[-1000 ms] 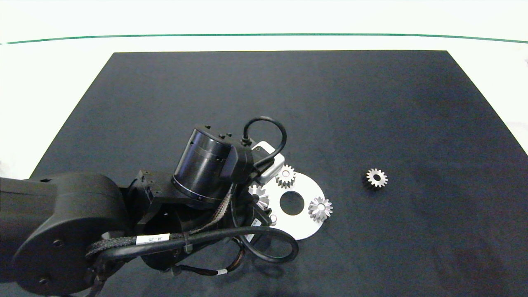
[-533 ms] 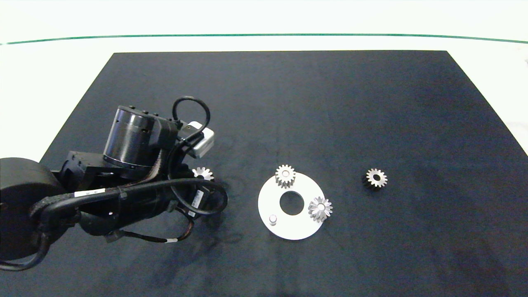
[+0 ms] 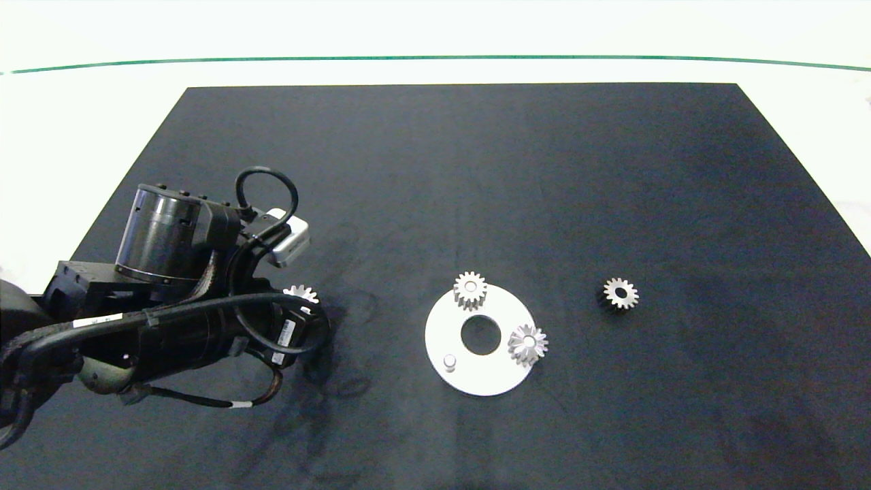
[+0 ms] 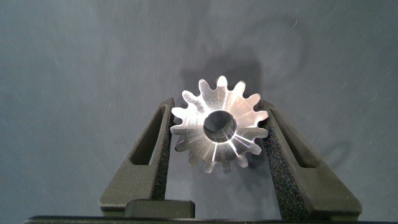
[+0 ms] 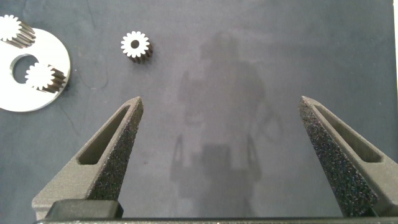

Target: Remove an incorrectly installed larger gear and replace it with the correct smaller gear

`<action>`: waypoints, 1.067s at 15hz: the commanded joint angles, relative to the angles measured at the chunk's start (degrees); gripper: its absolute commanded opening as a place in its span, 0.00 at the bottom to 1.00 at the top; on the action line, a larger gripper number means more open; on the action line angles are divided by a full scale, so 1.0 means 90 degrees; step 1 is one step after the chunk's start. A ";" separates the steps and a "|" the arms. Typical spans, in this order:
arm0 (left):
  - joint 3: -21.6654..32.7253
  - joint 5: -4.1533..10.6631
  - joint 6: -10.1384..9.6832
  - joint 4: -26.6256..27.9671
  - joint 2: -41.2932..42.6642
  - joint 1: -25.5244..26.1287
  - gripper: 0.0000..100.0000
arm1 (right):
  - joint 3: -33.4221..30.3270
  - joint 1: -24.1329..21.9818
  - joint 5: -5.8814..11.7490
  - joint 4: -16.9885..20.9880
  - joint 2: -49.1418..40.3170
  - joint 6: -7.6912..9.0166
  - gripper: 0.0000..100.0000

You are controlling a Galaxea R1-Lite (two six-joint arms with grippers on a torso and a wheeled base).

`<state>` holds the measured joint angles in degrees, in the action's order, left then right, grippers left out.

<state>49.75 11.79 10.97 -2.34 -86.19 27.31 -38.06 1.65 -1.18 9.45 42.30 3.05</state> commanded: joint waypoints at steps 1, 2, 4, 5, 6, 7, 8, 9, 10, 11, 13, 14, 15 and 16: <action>-0.0157 -0.0060 -0.0125 -0.0160 -0.0023 -0.0026 0.25 | 0.0010 0.0003 -0.0005 0.0015 -0.0032 0.0003 1.00; -0.0196 -0.0070 -0.0174 -0.0238 -0.0033 -0.0017 0.25 | 0.0010 0.0003 -0.0005 0.0015 -0.0042 0.0003 1.00; -0.0313 -0.0118 -0.0184 -0.0531 -0.0140 -0.0036 0.25 | 0.0049 0.0003 -0.0005 0.0005 -0.0052 0.0003 1.00; -0.0323 -0.0118 -0.0184 -0.0550 -0.0150 -0.0046 0.25 | 0.0059 0.0003 -0.0005 0.0005 -0.0042 0.0003 1.00; -0.0323 -0.0128 -0.0184 -0.0531 -0.0140 -0.0046 0.25 | 0.0059 0.0003 -0.0005 0.0005 -0.0052 0.0003 1.00; -0.0323 -0.0138 -0.0184 -0.0541 -0.0160 -0.0046 0.25 | 0.0088 0.0003 -0.0005 0.0005 -0.0052 0.0003 1.00; -0.0381 -0.0148 -0.0184 -0.0560 -0.0179 -0.0046 0.25 | 0.0127 0.0003 -0.0005 0.0005 -0.0061 0.0003 1.00; -0.0401 -0.0148 -0.0184 -0.0560 -0.0189 -0.0036 0.25 | 0.0137 0.0003 -0.0005 0.0005 -0.0052 0.0003 1.00; -0.0450 -0.0187 -0.0184 -0.0560 -0.0189 -0.0046 0.25 | 0.0137 0.0003 -0.0005 -0.0005 -0.0052 0.0003 1.00; -0.0479 -0.0206 -0.0184 -0.0560 -0.0199 -0.0046 0.25 | 0.0137 0.0003 -0.0005 -0.0005 -0.0061 0.0003 1.00; -0.0508 -0.0216 -0.0184 -0.0570 -0.0189 -0.0046 0.25 | 0.0137 0.0003 -0.0005 -0.0005 -0.0061 0.0003 1.00; -0.0508 -0.0206 -0.0174 -0.0560 -0.0160 -0.0046 0.25 | 0.0137 0.0003 -0.0005 -0.0015 -0.0052 0.0003 1.00; -0.0508 -0.0206 -0.0174 -0.0570 -0.0170 -0.0046 1.00 | 0.0127 0.0003 -0.0005 -0.0015 -0.0052 0.0003 1.00; -0.0498 -0.0206 -0.0174 -0.0570 -0.0160 -0.0056 1.00 | 0.0127 0.0003 -0.0005 -0.0015 -0.0061 0.0003 1.00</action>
<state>45.18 9.81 9.34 -7.39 -87.67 26.89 -36.88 1.65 -1.16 9.28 41.78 3.05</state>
